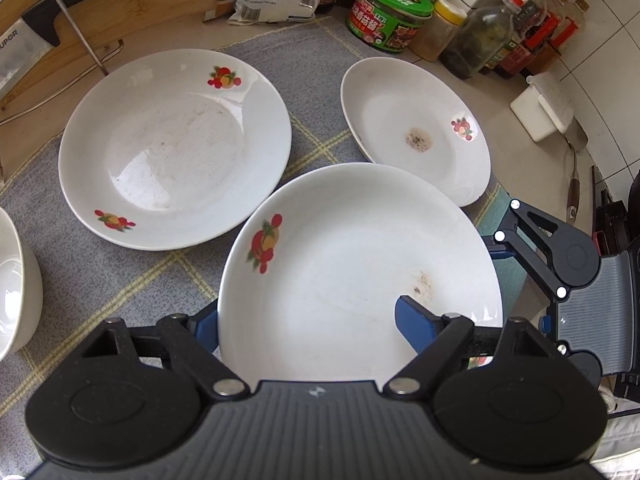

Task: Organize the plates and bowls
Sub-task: 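Lift the flower plate with the left gripper toward the stained plate, then lower the flower plate into the stained plate with the left gripper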

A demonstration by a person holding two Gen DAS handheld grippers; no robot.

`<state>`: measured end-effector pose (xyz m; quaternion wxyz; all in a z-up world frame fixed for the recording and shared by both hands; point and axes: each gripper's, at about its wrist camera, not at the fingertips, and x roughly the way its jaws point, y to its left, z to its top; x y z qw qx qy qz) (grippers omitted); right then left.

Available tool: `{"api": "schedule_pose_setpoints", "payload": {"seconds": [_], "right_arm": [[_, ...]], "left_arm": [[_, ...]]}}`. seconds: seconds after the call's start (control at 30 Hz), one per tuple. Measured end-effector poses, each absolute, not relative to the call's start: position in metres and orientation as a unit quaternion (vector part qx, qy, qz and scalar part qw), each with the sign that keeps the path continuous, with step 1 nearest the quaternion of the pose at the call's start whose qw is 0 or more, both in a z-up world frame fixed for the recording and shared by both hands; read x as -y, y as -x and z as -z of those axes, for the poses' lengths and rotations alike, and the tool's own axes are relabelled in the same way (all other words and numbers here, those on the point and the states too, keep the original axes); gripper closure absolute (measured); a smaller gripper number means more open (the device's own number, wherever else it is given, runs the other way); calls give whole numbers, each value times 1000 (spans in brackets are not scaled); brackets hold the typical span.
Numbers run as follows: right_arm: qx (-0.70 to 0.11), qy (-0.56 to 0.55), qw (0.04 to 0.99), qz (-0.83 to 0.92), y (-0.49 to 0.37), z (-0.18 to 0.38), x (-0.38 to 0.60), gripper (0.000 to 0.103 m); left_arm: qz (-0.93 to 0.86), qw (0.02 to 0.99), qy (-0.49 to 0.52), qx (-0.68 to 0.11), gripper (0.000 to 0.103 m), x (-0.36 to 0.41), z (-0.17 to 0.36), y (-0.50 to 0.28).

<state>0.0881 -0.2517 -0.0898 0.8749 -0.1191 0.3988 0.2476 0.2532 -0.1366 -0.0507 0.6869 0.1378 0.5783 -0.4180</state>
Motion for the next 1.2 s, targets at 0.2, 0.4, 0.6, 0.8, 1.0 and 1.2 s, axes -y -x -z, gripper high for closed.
{"api": "schedule_pose_setpoints", "payload": {"seconds": [0.2, 0.4, 0.6, 0.8, 1.0, 1.2], "right_arm": [[-393, 121, 877, -247, -87, 86, 273, 0], [-389, 125, 880, -241, -88, 83, 291, 0], [-388, 130, 882, -233, -90, 80, 309, 0], [-386, 131, 885, -223, -96, 78, 325, 0], [-385, 131, 889, -212, -99, 76, 340, 0], [-386, 129, 891, -201, -102, 76, 354, 0]], "left_arm": [[418, 690, -138, -575, 18, 157, 47, -253], [422, 690, -141, -571, 18, 177, 43, -256], [430, 688, -145, -566, 19, 197, 39, -260], [436, 687, -148, -562, 19, 216, 37, -269], [444, 685, -154, -556, 19, 236, 34, -276], [452, 681, -161, -553, 19, 253, 35, -280]]}}
